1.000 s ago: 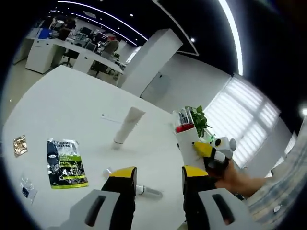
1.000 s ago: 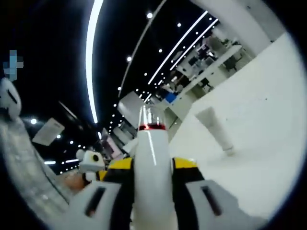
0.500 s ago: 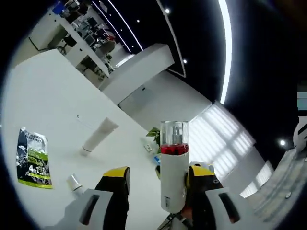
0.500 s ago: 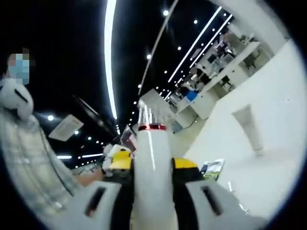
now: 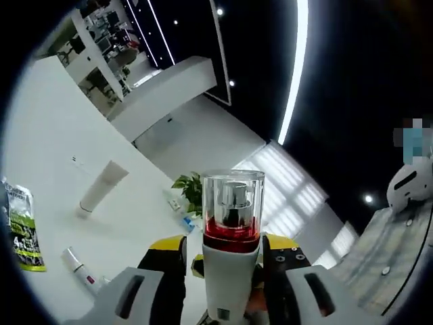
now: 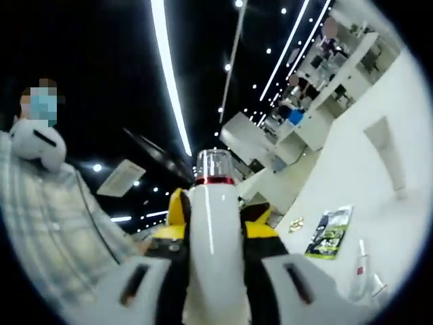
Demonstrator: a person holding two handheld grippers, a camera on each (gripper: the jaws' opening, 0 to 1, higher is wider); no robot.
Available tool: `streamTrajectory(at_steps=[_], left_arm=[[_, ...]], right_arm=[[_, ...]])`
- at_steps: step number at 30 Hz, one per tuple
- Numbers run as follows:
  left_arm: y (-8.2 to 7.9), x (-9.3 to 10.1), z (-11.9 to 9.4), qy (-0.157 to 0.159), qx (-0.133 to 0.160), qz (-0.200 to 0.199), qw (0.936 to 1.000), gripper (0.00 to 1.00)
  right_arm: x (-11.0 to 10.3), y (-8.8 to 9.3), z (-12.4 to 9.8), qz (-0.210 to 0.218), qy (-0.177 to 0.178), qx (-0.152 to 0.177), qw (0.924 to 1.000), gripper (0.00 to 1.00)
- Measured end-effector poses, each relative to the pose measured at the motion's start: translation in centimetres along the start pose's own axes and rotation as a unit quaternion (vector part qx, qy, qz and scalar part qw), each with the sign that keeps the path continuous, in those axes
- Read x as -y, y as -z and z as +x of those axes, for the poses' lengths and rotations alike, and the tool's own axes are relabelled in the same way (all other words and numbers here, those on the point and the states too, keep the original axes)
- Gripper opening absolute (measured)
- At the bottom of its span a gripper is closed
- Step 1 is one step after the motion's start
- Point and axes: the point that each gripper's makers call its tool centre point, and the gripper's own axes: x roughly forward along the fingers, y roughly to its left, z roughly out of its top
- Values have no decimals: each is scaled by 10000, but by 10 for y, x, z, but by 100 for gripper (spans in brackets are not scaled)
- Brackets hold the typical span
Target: Arrange the skincare products in the storage area until every visible bottle or jar stands upright without overlapping.
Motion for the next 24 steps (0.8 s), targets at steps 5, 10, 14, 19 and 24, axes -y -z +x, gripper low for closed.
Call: streamTrajectory(at_steps=[5,10,14,19,24], left_arm=[[3,1,1,-42,-1,185,9998,32],[5,-8,0,-391,-306,529,9974,30],[4,-8,-2,-600,-453,982,9923,29],[3,-12,-5,-782,-425,1448,9855,28],[12,-24,-12,-1125,-854,2045,9686,28]], right_arm=[[3,5,4,204,-105,-42,9997,28],[7,15,10,163,-99,-260,9995,29],[9,18,12,-82,-38,-389,9992,30],[16,20,14,-313,167,-573,9977,33],[26,35,10,-734,532,-1101,9898,34]])
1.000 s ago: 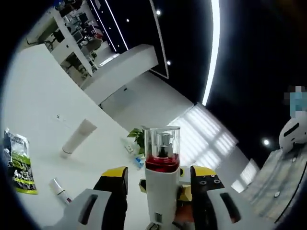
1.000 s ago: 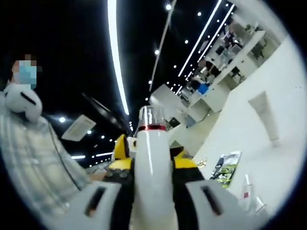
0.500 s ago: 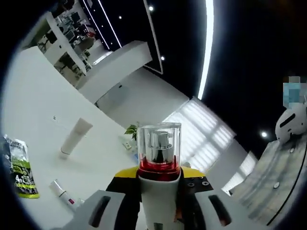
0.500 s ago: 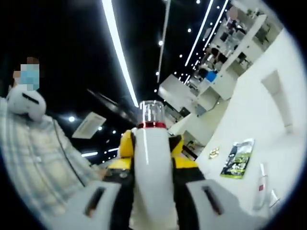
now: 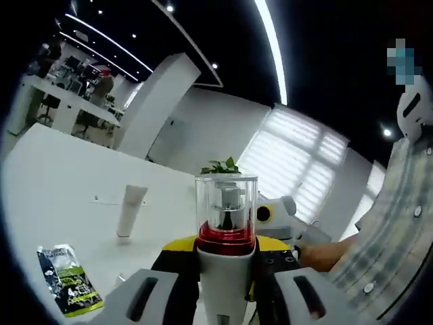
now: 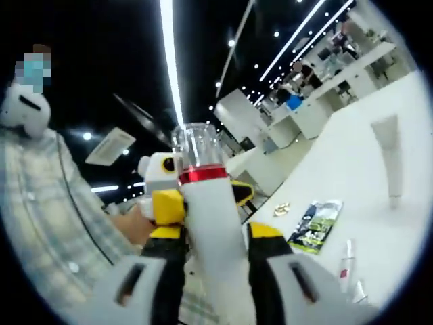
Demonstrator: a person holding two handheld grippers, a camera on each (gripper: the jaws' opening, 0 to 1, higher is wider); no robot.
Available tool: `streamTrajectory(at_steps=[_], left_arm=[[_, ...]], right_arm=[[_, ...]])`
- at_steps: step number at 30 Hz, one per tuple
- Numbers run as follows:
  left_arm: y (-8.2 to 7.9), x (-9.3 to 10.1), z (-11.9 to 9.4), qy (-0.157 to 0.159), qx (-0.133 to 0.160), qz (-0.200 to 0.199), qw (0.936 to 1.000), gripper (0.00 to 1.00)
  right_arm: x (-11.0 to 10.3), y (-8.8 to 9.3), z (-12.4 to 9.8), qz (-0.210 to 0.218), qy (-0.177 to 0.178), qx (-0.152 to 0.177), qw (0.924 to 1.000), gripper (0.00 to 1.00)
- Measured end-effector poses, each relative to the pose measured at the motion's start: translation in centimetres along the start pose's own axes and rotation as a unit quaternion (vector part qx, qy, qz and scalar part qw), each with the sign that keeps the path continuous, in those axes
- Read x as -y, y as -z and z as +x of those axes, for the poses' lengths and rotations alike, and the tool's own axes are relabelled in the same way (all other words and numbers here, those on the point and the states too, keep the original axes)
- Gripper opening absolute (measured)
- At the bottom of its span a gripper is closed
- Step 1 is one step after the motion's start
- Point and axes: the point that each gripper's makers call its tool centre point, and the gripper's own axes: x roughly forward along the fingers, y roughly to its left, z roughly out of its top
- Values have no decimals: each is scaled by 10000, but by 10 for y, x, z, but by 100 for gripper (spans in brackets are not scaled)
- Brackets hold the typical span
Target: Arrange the skincare products in the storage area until every visible bottle or jar stands upright without overlapping.
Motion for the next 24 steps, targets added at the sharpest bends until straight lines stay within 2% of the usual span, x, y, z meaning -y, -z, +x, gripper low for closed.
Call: streamTrajectory(at_steps=[2,6,8,9,10,11,12,14,16,19,24], left_arm=[[8,-6,-1,-146,-179,163,9996,28],[18,-13,-6,-269,-302,311,9987,28],[23,-16,-7,-311,-334,359,9983,28],[24,-17,-7,-327,-344,362,9982,28],[29,-21,-8,-392,-384,385,9977,28],[30,-21,-8,-399,-399,390,9976,28],[33,-23,-9,-400,-432,424,9974,28],[37,-22,-10,-399,-476,494,9968,28],[42,-21,-9,-385,-557,548,9962,28],[47,-18,-6,-353,-667,639,9951,28],[48,-11,0,-233,-696,726,9947,28]], right_arm=[[-1,7,-2,-222,70,-209,9995,37],[1,16,-11,-254,225,-354,9988,54],[2,17,-17,-236,250,-374,9987,55],[1,16,-21,-248,240,-337,9988,55],[-1,3,-25,-206,184,73,9996,54],[-2,-7,-31,-20,173,345,9993,54],[0,-12,-35,69,236,446,9987,54],[5,-17,-37,-104,460,456,9978,57],[4,-18,-31,-145,560,387,9976,61],[4,-19,-18,-240,672,309,9970,59],[5,-3,1,-453,853,-148,9952,51]])
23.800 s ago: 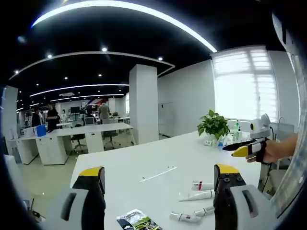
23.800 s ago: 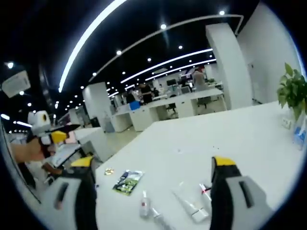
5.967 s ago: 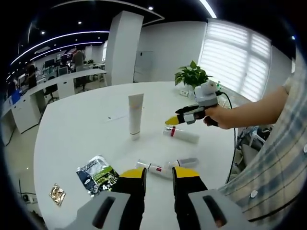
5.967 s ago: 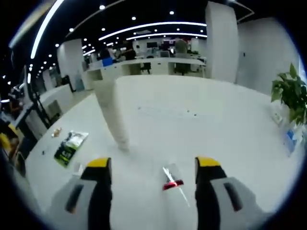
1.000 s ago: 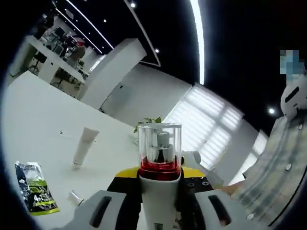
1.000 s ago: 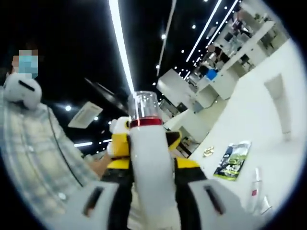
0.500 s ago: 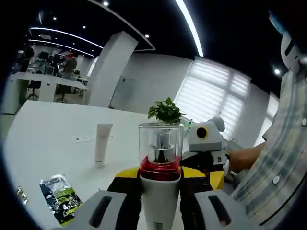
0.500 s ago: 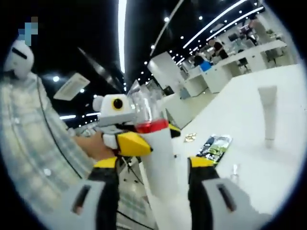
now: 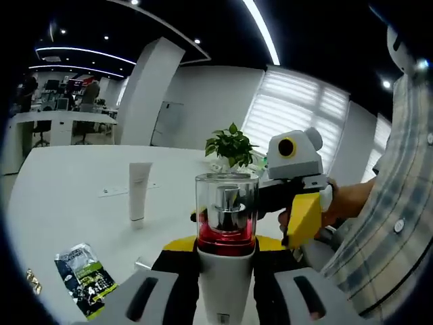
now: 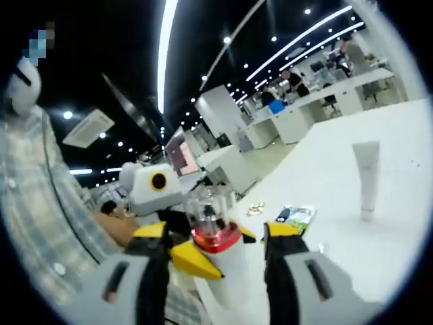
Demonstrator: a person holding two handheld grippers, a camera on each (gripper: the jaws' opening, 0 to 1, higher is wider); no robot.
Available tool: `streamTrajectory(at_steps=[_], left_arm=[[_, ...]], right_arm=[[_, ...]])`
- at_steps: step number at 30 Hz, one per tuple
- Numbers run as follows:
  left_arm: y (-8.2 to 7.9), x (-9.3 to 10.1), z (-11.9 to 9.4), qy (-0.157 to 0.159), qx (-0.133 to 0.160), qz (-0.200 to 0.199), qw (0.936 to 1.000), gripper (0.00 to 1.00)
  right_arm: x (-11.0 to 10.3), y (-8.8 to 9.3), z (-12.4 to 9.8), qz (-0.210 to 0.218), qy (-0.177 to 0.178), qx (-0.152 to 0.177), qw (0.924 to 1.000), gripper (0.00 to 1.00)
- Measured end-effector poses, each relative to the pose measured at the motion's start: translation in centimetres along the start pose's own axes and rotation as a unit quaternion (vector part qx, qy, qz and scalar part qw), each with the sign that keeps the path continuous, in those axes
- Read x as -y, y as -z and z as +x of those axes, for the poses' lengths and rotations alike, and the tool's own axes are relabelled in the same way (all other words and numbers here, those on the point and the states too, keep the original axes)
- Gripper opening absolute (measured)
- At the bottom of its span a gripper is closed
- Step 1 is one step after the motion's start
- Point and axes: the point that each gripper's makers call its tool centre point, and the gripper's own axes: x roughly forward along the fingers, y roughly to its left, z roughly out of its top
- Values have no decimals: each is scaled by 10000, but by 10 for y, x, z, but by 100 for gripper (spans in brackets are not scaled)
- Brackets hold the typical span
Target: Arrange the skincare products in the storage area until every visible bottle or jar stands upright without overlapping.
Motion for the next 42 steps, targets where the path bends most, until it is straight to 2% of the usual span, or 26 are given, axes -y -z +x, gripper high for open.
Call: streamTrajectory(at_steps=[2,6,7,8,19,23,25,26,31,35,38,42], left_arm=[[1,3,2,13,-77,150,9999,28],[6,3,3,-19,-217,332,9992,28],[7,4,4,-20,-236,362,9991,28],[8,2,3,-32,-260,316,9992,28],[3,2,4,40,-133,517,9986,31],[3,-1,7,-63,-139,358,9992,31],[5,-4,8,-132,-160,314,9993,32],[7,-5,8,-187,-204,165,9995,33],[13,-7,8,-227,-272,-36,9994,39],[18,-13,5,-434,-322,-120,9985,48],[23,-22,-2,-646,-329,-291,9969,48],[27,-29,-10,-897,-350,-491,9941,49]], right_arm=[[-2,-2,3,-39,9,46,10000,46],[1,1,4,-220,175,-108,9995,33],[6,3,2,-305,320,-194,9988,33],[2,4,2,-408,267,-233,9985,32],[4,-3,3,-781,520,-140,9955,28],[8,-3,2,-787,594,-158,9950,28],[9,-4,2,-933,650,-194,9933,28],[10,-4,3,-988,667,-202,9927,28],[20,-7,2,-1000,734,-212,9921,28],[27,-15,2,-1087,805,-168,9907,28],[39,-23,-1,-1115,894,-125,9897,28],[54,-25,-4,-1243,991,-192,9871,29]])
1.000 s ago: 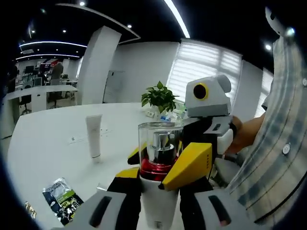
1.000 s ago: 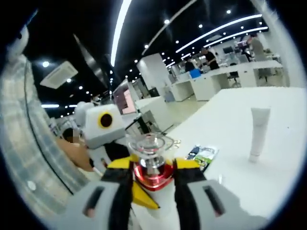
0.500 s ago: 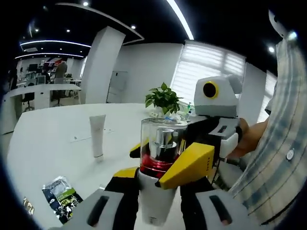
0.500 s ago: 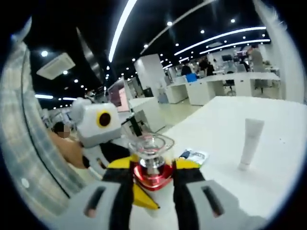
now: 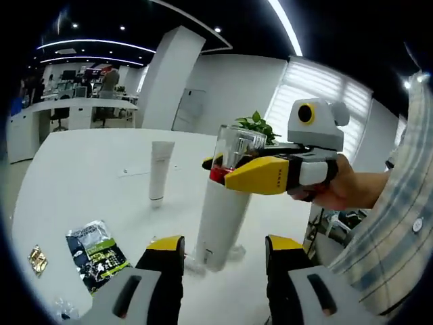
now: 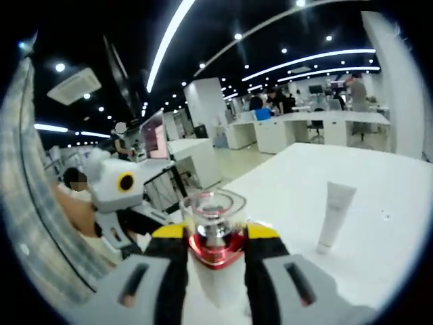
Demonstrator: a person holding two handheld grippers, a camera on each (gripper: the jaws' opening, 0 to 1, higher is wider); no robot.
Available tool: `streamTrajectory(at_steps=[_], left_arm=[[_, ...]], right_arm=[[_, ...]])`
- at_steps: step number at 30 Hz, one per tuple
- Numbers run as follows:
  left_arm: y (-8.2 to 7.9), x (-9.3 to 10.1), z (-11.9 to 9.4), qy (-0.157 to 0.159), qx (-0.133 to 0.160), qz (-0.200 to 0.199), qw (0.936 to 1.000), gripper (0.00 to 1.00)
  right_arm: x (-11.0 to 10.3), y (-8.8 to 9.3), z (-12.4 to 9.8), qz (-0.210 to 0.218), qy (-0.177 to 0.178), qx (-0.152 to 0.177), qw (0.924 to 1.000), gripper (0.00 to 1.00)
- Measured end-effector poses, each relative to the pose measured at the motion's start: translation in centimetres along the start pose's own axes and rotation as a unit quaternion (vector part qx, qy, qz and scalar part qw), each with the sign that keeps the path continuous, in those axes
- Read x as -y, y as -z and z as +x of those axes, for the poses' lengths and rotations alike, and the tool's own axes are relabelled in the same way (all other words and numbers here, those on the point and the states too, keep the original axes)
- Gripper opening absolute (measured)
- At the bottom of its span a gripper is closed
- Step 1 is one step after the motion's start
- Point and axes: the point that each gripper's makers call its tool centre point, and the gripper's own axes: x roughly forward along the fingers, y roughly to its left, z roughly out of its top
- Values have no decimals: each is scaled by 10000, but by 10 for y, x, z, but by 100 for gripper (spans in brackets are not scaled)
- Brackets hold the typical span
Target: Arrange the skincare products in the storage area until every visible bottle or jar stands upright without overlapping.
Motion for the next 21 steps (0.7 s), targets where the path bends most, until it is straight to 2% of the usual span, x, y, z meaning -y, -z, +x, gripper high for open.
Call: streamTrajectory(at_steps=[8,12,21], left_arm=[[3,-13,-18,-488,131,-133,9986,49],[4,-17,-27,-637,248,-293,9972,49],[18,-21,-37,-990,275,-641,9926,49]], right_arm=[[37,6,-3,-179,206,-145,9995,29],[60,14,-6,-124,339,-254,9990,29],[104,26,-11,-27,582,-377,9976,29]])
